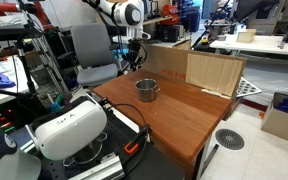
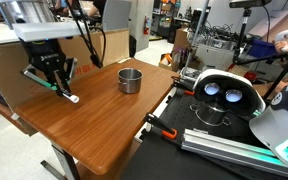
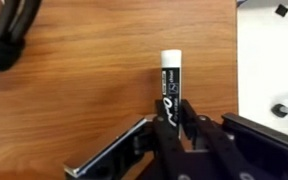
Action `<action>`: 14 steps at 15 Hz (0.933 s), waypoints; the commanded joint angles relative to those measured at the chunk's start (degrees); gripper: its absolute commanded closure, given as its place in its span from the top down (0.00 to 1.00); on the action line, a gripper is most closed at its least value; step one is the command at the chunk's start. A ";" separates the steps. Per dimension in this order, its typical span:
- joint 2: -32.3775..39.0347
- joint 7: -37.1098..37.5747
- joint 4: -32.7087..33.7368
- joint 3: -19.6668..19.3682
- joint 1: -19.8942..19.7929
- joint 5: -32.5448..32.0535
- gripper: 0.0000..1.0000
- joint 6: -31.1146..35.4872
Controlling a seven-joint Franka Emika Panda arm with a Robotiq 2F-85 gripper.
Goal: Pick up the marker and put it inside the silver pot
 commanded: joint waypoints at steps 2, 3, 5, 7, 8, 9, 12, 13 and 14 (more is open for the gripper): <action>-7.64 -5.86 -5.76 2.48 -3.28 2.21 0.05 -0.30; -9.41 -6.79 -7.01 2.71 -3.84 2.73 0.05 -0.66; -12.53 -11.00 -8.85 3.94 -5.91 4.77 0.05 -4.38; -15.15 -14.21 -10.82 4.26 -7.28 6.34 0.05 -8.56; -16.26 -15.47 -11.74 4.19 -7.87 6.97 0.05 -10.55; -17.60 -16.33 -13.22 4.01 -8.30 7.35 0.05 -11.14; -21.18 -19.01 -17.44 3.66 -9.89 8.69 0.05 -12.21; -22.13 -20.01 -18.58 3.59 -10.59 9.38 0.05 -12.71; -22.82 -20.97 -19.31 3.47 -11.20 9.74 0.05 -13.90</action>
